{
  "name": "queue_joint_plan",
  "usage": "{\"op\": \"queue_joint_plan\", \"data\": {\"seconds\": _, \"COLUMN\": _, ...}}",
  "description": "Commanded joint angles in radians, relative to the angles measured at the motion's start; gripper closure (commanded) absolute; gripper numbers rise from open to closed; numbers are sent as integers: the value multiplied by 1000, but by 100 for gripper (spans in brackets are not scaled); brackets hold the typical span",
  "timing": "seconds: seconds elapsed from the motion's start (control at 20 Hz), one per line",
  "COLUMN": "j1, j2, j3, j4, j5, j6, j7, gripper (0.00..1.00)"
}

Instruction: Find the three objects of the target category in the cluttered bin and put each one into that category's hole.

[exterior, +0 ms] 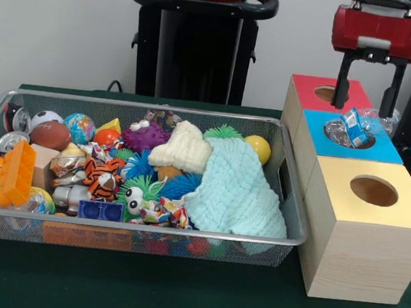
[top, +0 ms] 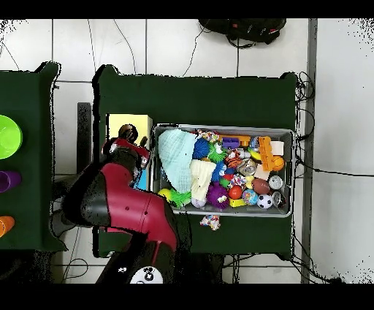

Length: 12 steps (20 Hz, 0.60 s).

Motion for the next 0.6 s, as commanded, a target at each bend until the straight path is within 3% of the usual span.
{"op": "queue_joint_plan", "data": {"seconds": 0.05, "j1": -63, "j2": 66, "j3": 143, "j4": 96, "j5": -57, "j6": -86, "j7": 211, "gripper": 0}}
{"op": "queue_joint_plan", "data": {"seconds": 0.3, "j1": -123, "j2": 60, "j3": 207, "j4": 133, "j5": -106, "j6": -151, "j7": 219, "gripper": 0}}
{"op": "queue_joint_plan", "data": {"seconds": 0.6, "j1": -141, "j2": 59, "j3": 230, "j4": 200, "j5": -153, "j6": -250, "j7": 263, "gripper": 0}}
